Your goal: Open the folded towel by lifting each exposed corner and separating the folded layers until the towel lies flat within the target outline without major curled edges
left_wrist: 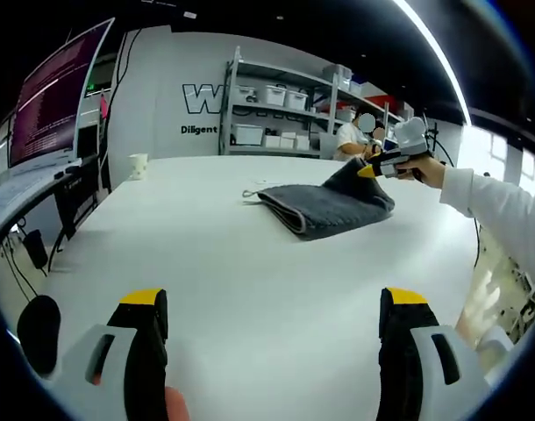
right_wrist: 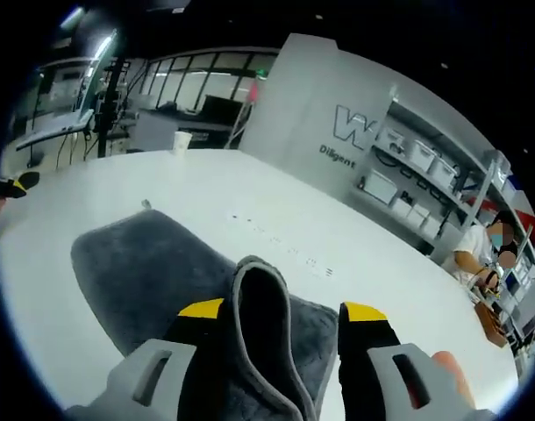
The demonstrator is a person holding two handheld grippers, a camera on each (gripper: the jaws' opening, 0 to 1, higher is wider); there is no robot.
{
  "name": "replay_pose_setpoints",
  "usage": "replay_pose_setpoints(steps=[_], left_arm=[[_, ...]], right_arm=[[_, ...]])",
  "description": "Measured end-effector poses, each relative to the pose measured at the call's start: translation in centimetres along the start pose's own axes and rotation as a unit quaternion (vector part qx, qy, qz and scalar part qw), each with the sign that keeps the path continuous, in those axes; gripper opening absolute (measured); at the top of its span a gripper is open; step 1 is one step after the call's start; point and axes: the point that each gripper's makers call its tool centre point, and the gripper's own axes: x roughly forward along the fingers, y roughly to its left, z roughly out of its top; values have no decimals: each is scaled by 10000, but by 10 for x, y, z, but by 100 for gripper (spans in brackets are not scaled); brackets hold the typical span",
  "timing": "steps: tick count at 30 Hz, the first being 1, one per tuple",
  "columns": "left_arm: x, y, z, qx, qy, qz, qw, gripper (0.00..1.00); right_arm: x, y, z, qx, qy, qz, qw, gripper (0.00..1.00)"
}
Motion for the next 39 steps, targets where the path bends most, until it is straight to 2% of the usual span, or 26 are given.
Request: replay_pose_setpoints(steps=[6, 12, 20, 23, 27, 33, 39], left_arm=[[1, -1, 0, -5, 0, -19, 10000, 100], [1, -1, 0, -22, -8, -18, 10000, 100], [1, -1, 2, -5, -42, -38, 10000, 100], [2, 0, 1, -14, -36, -33, 10000, 100], [3, -1, 1, -27, -29, -24, 10000, 100], [7, -4, 0, 9, 4, -92, 10000, 100], [11, -8, 1, 46, 19, -153, 9999, 100]], right_arm=[[-2, 3, -1, -16, -24, 71, 10000, 18], [-2, -1, -1, -209, -43, -66, 9997, 2], [6, -23, -7, -203, 69, -383, 9990, 0], [11, -37, -19, -4, 279, -583, 9979, 0], [18, -56, -31, 146, 377, -858, 9955, 0], [31, -68, -47, 229, 569, -1019, 9929, 0], [52, -76, -73, 337, 886, -1240, 9877, 0]])
